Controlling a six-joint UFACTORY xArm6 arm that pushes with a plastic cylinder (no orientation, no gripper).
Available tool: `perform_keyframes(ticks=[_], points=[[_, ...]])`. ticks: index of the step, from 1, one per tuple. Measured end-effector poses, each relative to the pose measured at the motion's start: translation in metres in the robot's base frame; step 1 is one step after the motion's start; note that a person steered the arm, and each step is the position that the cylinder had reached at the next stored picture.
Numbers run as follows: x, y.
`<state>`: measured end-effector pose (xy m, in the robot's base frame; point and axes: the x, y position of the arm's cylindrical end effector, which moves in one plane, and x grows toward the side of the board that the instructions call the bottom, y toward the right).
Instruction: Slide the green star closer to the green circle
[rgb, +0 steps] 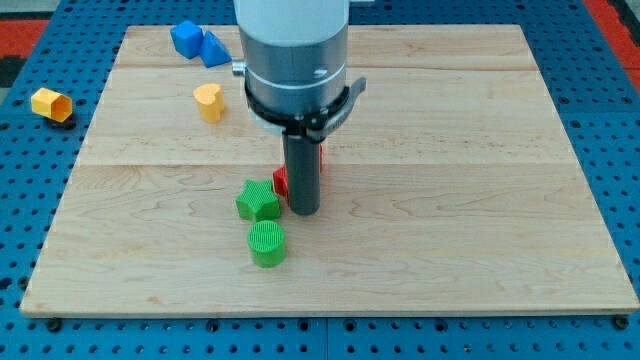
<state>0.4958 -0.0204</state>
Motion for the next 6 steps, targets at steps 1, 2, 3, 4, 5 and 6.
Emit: perform_keyframes(ticks=[1,2,3,4,5,6], points=[[-0.044,0.000],[-0.072,-0.003],[-0.035,-0.030],[-0.004,-0.033],[-0.005,-0.033],[-0.026,-0.045]])
